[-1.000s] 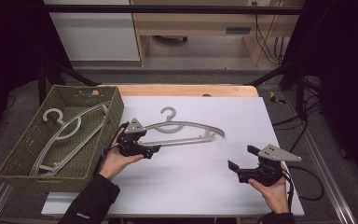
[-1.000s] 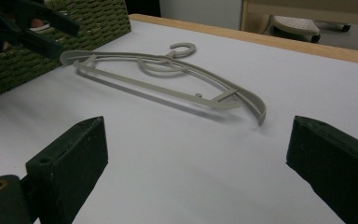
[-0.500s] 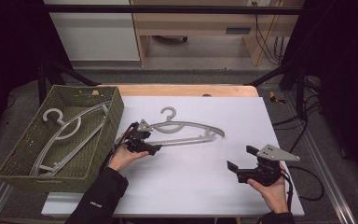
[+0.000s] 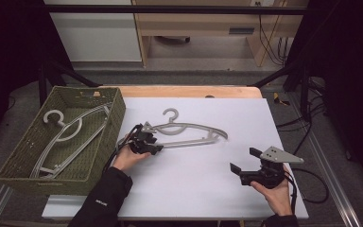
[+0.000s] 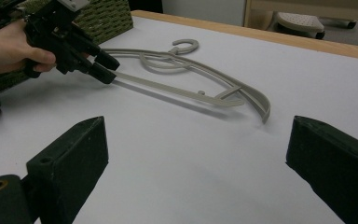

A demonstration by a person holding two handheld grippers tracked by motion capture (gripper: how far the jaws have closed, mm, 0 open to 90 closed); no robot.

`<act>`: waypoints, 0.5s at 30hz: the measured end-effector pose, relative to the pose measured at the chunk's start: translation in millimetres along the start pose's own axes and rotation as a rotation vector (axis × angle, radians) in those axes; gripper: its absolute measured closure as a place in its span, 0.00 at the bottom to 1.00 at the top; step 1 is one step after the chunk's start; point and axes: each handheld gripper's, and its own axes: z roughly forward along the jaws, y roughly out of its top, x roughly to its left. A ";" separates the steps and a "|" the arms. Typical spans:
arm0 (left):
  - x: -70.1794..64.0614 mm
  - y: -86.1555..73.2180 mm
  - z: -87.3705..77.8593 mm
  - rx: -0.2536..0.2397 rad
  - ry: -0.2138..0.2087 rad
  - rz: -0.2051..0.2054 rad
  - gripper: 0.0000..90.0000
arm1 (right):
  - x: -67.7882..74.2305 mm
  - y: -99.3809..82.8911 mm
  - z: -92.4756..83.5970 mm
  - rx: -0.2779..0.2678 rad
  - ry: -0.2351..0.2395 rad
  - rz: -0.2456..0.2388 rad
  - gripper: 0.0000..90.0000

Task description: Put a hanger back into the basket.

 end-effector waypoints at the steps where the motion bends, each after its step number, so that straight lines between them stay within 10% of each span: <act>1: -1.3 0.1 0.9 0.009 0.016 0.020 0.64 | 0.1 0.1 0.0 -0.001 0.000 0.000 0.06; 8: -11.3 2.9 -2.0 0.055 0.038 0.095 0.71 | 0.0 0.2 -0.1 -0.005 -0.002 0.002 0.06; 15: -40.4 7.4 -7.4 0.099 -0.029 0.162 0.82 | 0.1 0.4 -0.9 -0.005 -0.002 0.009 0.06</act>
